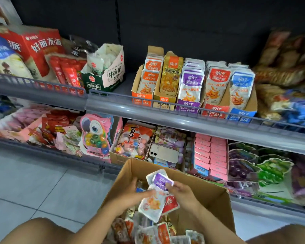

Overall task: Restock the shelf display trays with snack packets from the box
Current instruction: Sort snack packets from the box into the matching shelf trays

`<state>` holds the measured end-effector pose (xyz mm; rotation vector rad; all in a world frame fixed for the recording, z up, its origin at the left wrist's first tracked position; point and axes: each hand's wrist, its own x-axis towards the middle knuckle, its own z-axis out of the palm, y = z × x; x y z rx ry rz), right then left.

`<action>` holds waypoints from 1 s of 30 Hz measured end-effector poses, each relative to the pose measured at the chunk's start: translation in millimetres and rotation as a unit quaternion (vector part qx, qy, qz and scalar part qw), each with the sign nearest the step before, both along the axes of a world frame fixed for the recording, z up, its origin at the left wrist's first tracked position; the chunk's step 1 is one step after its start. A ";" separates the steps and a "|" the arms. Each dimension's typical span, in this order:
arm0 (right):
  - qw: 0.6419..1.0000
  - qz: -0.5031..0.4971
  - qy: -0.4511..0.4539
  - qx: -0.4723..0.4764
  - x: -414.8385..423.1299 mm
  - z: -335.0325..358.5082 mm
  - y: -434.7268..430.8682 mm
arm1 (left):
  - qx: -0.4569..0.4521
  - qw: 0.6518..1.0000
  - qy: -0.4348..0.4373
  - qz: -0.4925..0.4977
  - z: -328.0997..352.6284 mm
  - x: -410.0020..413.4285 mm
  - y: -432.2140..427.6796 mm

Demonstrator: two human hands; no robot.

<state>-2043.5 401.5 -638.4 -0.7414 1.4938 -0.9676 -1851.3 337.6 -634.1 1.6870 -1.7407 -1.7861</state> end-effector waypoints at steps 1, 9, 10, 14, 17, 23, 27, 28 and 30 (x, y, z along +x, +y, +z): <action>1.000 0.001 -0.007 -0.014 -5.7 15.9 0.7 | 0.060 0.996 0.063 0.003 6.2 -5.7 0.6; 0.991 -0.015 0.015 -0.135 -19.8 111.4 -2.3 | -0.039 0.973 0.220 0.061 99.0 -46.3 11.4; 0.988 -0.008 0.025 -0.149 -20.7 121.4 -4.2 | -0.069 0.970 0.220 0.078 113.5 -47.2 11.9; 0.978 -0.015 0.063 -0.198 -26.3 163.1 -16.5 | -0.093 0.958 0.262 0.071 153.5 -52.8 5.8; 0.971 -0.067 0.047 -0.225 -37.7 194.4 -25.4 | -0.067 0.949 0.305 0.046 176.1 -51.8 -2.7; 0.966 -0.031 -0.087 -0.241 -49.2 236.9 -33.8 | -0.066 0.927 0.368 0.029 215.4 -48.4 -18.3; 0.964 -0.029 -0.091 -0.247 -52.2 246.2 -43.1 | -0.133 0.936 0.323 0.030 232.0 -48.6 -32.9; 0.966 -0.036 -0.064 -0.250 -53.7 248.7 -44.9 | -0.141 0.940 0.308 0.030 233.4 -50.1 -37.2; 0.966 -0.052 0.006 -0.254 -58.2 253.1 -49.1 | -0.151 0.943 0.294 0.025 235.9 -52.9 -45.6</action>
